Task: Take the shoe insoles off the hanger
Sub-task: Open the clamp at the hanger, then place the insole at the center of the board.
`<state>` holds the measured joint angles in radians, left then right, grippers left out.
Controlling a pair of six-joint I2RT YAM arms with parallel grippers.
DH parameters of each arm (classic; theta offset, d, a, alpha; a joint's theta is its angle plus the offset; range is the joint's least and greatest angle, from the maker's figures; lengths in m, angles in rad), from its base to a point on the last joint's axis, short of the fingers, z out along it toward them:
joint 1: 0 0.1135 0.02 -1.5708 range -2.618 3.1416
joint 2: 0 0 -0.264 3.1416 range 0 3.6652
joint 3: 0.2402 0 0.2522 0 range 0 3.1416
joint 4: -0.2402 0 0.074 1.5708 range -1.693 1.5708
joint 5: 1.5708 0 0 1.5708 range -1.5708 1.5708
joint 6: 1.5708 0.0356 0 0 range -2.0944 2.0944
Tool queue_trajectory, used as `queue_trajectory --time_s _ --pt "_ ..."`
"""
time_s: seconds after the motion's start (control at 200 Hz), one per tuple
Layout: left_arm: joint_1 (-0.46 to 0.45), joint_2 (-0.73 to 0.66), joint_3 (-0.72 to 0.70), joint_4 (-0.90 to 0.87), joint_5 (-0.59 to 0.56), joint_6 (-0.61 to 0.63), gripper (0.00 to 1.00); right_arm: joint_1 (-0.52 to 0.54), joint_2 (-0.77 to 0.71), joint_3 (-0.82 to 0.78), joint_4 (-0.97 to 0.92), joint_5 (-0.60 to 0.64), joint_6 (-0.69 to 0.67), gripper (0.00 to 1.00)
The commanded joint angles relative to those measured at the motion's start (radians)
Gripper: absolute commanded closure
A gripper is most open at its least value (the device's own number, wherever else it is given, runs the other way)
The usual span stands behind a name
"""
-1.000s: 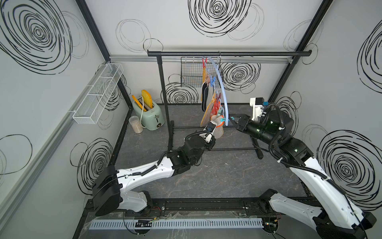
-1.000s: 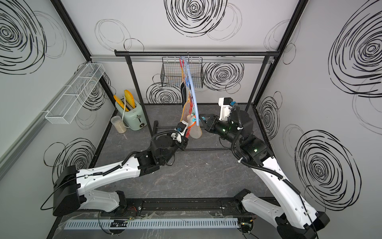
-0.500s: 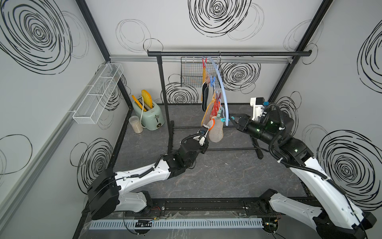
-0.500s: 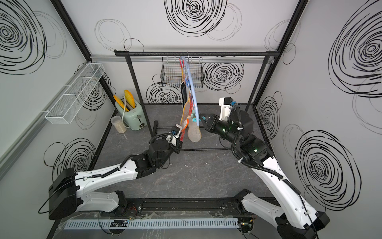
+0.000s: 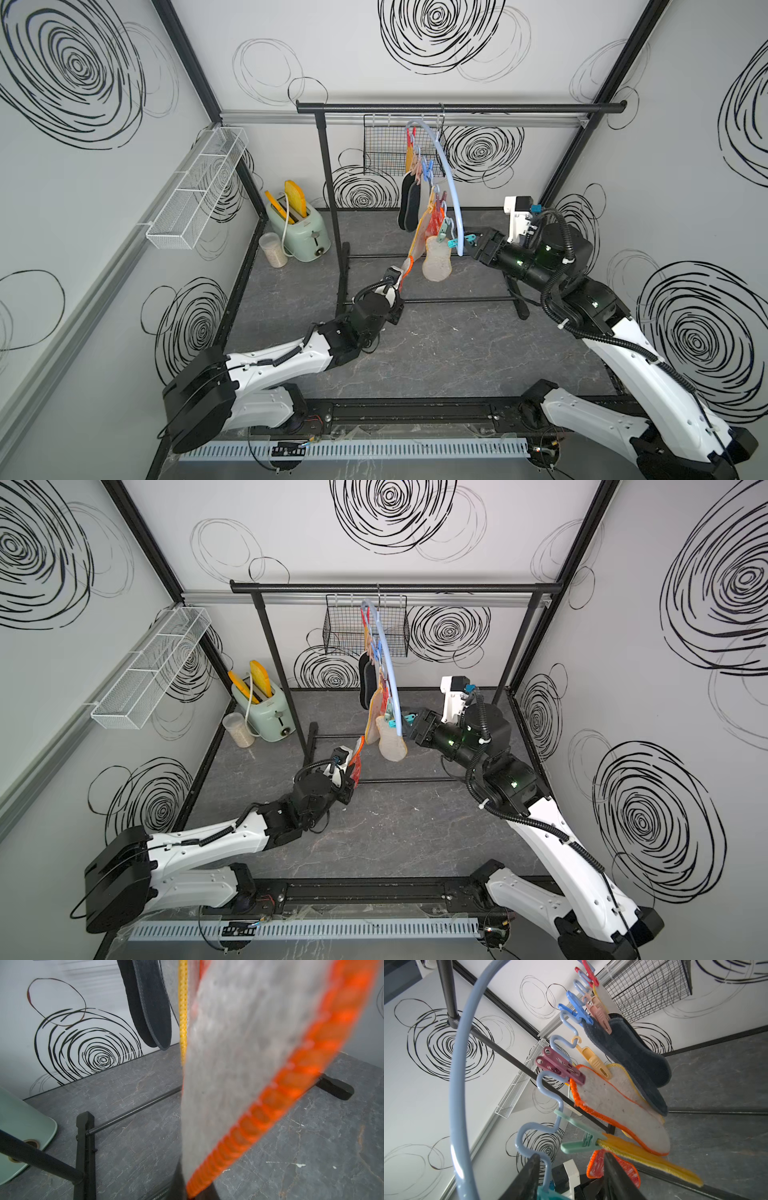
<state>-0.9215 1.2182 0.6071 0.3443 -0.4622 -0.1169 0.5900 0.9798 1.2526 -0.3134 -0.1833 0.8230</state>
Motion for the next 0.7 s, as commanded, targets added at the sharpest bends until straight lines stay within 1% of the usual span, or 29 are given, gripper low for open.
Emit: queue_trajectory --time_s 0.0,0.05,0.08,0.13,0.27,0.315,0.36,0.54,0.57,0.695 --pt "0.008 -0.014 -0.019 0.027 0.028 -0.064 0.93 0.004 -0.033 -0.012 0.038 0.003 0.008 0.42" --pt "0.011 -0.011 -0.021 0.013 0.034 -0.077 0.93 0.005 -0.039 -0.013 0.040 0.009 0.004 0.41" --pt "0.012 -0.008 -0.020 0.004 0.037 -0.087 0.93 0.004 -0.041 -0.013 0.040 0.014 0.001 0.37" --pt "0.014 -0.009 -0.024 -0.014 0.043 -0.109 0.93 0.004 -0.047 -0.011 0.037 0.022 -0.005 0.35" --pt "0.042 -0.011 -0.032 -0.066 0.128 -0.171 0.94 0.000 -0.073 -0.007 0.031 0.068 -0.031 0.33" --pt "0.060 -0.014 -0.032 -0.093 0.172 -0.193 0.95 -0.001 -0.083 -0.005 0.031 0.084 -0.041 0.32" --pt "0.082 -0.022 -0.039 -0.112 0.240 -0.216 0.95 -0.004 -0.094 -0.002 0.032 0.095 -0.048 0.31" --pt "0.188 -0.100 -0.077 -0.205 0.476 -0.304 0.95 -0.012 -0.129 -0.002 0.028 0.149 -0.093 0.28" --pt "0.205 -0.109 -0.074 -0.233 0.503 -0.305 0.95 -0.013 -0.134 -0.003 0.026 0.159 -0.102 0.28" --pt "0.256 -0.162 -0.072 -0.339 0.581 -0.418 0.95 -0.018 -0.155 -0.004 0.021 0.203 -0.151 0.28"
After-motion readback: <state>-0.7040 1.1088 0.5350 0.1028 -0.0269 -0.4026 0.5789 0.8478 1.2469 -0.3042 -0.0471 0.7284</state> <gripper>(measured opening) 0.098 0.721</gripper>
